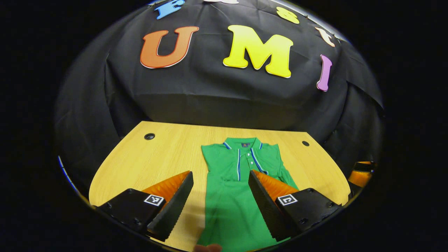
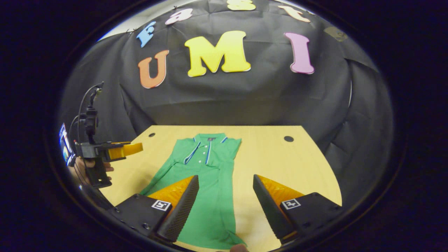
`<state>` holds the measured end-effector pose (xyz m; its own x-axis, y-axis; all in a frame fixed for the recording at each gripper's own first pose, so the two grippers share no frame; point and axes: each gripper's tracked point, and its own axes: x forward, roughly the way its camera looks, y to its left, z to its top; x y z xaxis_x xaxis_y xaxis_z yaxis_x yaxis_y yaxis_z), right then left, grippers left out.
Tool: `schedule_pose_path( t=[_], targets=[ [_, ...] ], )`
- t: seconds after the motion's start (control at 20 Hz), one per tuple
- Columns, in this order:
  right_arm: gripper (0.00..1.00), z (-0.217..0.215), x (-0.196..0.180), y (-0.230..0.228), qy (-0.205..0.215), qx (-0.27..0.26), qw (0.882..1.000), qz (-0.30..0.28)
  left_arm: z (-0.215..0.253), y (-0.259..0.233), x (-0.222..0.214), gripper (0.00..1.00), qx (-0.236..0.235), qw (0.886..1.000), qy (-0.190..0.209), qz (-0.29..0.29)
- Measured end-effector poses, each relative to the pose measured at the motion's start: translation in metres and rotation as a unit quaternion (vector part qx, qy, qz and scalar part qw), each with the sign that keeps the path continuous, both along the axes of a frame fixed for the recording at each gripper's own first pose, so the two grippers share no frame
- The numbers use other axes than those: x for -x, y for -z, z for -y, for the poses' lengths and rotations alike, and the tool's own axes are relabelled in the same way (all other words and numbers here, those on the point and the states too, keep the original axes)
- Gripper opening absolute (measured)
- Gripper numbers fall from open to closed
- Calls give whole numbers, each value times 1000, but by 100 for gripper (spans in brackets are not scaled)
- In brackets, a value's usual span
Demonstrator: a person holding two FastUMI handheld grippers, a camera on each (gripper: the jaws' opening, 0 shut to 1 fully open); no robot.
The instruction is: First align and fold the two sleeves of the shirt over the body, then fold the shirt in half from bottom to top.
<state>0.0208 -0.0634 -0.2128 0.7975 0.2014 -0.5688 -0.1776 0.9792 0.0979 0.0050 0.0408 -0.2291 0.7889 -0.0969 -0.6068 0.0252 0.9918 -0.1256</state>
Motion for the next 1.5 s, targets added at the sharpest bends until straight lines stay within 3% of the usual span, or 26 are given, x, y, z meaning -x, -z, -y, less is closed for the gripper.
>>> schedule_pose_path(
  t=[0.25, 0.65, 0.75, 0.85, 1.1, 1.35, 1.4, 1.5],
  targets=[
    [98, 2, 39, 37, -37, 26, 998, -51, -11, 33, 88, 100, -23, 997, 49, -60],
    [99, 38, 133, 122, -33, 73, 980, -184, -18, 95, 210, 100, -14, 978, 106, -179],
    [94, 42, 152, 137, -26, 79, 974, -210, -14, 103, 220, 100, -14, 975, 115, -190],
    [99, 42, 159, 148, -31, 89, 970, -223, -9, 112, 226, 100, -19, 972, 129, -197],
    [99, 44, 156, 166, -57, 130, 963, -228, -5, 131, 236, 100, -44, 961, 156, -222],
    [98, 36, 160, 178, -82, 137, 958, -238, -7, 144, 240, 100, -70, 957, 167, -228],
    [94, 35, 161, 178, -84, 136, 958, -238, -2, 143, 240, 100, -77, 955, 174, -226],
    [98, 35, 162, 179, -80, 117, 959, -247, 0, 146, 242, 100, -72, 956, 168, -231]
  ],
)
